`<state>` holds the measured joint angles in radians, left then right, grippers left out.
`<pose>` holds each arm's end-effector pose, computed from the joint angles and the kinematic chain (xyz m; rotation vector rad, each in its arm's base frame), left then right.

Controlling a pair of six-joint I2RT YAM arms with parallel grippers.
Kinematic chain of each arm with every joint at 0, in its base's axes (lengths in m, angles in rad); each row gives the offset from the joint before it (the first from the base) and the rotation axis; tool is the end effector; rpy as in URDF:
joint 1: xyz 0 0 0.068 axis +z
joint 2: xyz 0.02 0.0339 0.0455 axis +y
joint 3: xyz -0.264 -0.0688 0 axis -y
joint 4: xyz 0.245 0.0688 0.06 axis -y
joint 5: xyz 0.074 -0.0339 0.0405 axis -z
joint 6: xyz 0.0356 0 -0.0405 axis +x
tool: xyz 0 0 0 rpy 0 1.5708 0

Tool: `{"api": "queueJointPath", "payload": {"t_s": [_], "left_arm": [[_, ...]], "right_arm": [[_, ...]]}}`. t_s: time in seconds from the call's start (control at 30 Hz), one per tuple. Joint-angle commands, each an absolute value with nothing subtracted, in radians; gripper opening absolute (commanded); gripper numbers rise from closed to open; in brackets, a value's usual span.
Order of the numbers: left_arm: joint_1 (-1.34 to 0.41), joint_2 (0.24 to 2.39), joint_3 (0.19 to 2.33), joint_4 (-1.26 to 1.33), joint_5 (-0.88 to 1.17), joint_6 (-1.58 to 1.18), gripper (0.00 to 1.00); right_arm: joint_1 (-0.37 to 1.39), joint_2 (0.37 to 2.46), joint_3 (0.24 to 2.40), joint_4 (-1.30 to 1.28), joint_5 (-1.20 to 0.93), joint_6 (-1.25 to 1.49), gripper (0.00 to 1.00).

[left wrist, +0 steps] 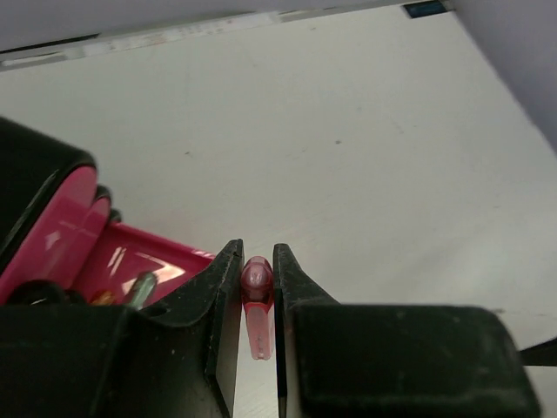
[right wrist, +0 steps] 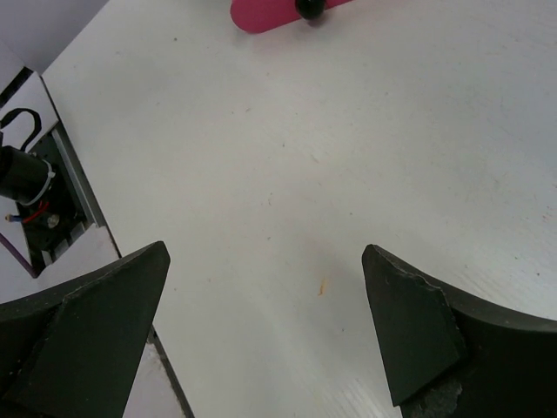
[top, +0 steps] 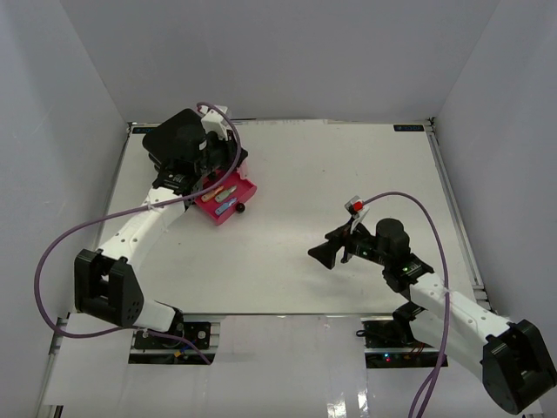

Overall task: Sort the stationery into containers
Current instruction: Place the pen in the drawer.

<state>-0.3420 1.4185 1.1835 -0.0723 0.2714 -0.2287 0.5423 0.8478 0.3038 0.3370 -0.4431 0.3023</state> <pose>0.3128 -0.1215 0.3430 0.2984 1.8943 -0.6431 0.1548 0.1111 0.2142 -0.5540 1.7855 0.9897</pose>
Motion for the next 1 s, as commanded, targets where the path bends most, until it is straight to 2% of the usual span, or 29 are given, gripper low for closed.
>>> {"api": "queueJointPath", "payload": {"t_s": [0.0,0.23,0.37,0.47,0.57,0.73,0.87,0.97], "left_arm": [[-0.341,1.420,1.201,-0.212,0.053,-0.046,0.06],[-0.342,1.538,1.189,-0.193,-0.138,0.047,0.06],[-0.344,1.615,1.206,-0.190,-0.169,0.083,0.06],[-0.351,1.655,1.204,-0.181,-0.184,0.086,0.10],[-0.362,1.687,1.204,-0.178,-0.202,0.081,0.16],[-0.388,1.712,1.204,-0.178,-0.238,0.087,0.36],[-0.402,1.704,1.200,-0.179,-0.238,0.084,0.48],[-0.402,1.695,1.203,-0.183,-0.233,0.072,0.52]], "right_arm": [[0.538,0.842,0.299,0.324,-0.411,0.261,0.98],[0.538,0.821,0.281,0.324,-0.411,0.252,0.98],[0.538,0.805,0.261,0.324,-0.407,0.259,0.98],[0.537,0.779,0.244,0.322,-0.402,0.262,0.98],[0.535,0.766,0.229,0.322,-0.397,0.264,0.98],[0.535,0.764,0.219,0.322,-0.399,0.264,0.98],[0.535,0.770,0.222,0.321,-0.400,0.256,0.98],[0.535,0.779,0.233,0.310,-0.399,0.239,0.98]]}}
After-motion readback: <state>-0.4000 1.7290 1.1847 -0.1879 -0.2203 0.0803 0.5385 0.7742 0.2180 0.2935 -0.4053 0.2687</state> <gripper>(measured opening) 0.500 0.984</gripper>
